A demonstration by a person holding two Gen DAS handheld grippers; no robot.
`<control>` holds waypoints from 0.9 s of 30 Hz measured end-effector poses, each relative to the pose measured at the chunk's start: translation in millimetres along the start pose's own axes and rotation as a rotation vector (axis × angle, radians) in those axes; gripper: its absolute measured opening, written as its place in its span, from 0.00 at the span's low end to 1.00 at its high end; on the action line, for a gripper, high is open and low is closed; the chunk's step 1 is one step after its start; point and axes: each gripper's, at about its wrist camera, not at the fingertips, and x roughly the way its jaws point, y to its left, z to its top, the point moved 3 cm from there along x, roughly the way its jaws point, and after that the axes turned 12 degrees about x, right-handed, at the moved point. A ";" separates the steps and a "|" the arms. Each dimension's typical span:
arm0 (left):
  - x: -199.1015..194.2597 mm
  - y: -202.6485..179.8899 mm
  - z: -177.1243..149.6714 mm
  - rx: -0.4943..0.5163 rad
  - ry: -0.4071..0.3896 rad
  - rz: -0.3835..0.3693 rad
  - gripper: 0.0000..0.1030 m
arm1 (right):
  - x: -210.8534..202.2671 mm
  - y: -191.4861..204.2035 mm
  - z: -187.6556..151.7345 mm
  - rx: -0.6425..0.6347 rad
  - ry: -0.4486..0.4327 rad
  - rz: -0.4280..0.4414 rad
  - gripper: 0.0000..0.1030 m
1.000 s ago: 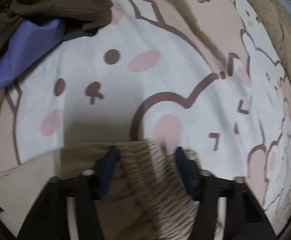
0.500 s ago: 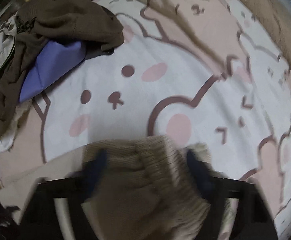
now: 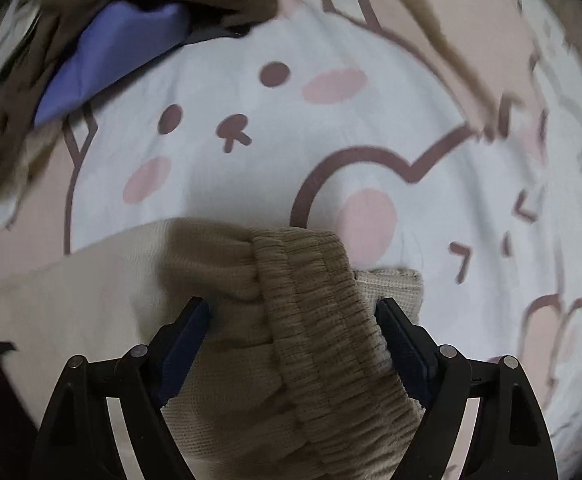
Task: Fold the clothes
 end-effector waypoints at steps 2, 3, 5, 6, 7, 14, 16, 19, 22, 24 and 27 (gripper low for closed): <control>-0.4 0.7 -0.4 -0.011 -0.006 -0.004 0.07 | -13.7 6.8 -5.9 0.012 -0.062 -0.026 0.58; -0.6 1.1 -0.5 -0.018 -0.009 -0.006 0.07 | -20.4 8.8 -8.3 0.026 -0.089 -0.026 0.47; -1.3 1.4 -0.5 -0.030 -0.015 -0.007 0.07 | -31.6 9.7 -11.6 0.069 -0.130 -0.009 0.25; -1.7 1.2 -0.4 -0.032 -0.017 -0.005 0.07 | -31.9 7.8 -11.8 0.088 -0.131 -0.008 0.19; -2.0 0.8 -0.4 -0.033 -0.019 -0.003 0.07 | -30.2 4.8 -11.4 0.105 -0.126 -0.011 0.17; -2.7 -1.4 -3.0 -0.013 -0.029 0.016 0.07 | -11.7 -10.6 -8.3 0.196 -0.072 0.003 0.26; -2.8 -0.4 -4.0 -0.017 -0.031 0.009 0.07 | -2.4 -13.4 -3.3 0.216 -0.040 0.046 0.31; -2.5 0.2 -4.3 -0.021 -0.030 0.004 0.07 | 4.7 -23.3 6.1 0.255 0.006 0.148 0.45; -2.3 0.4 -3.9 -0.021 -0.028 0.004 0.07 | 15.0 -22.8 12.1 0.253 0.080 0.263 0.74; -2.1 0.6 -3.6 -0.021 -0.027 0.003 0.07 | 20.9 -12.3 13.9 0.197 0.114 0.280 0.74; -1.8 0.8 -3.2 -0.021 -0.025 0.003 0.07 | 21.6 2.0 13.1 0.117 0.092 0.204 0.71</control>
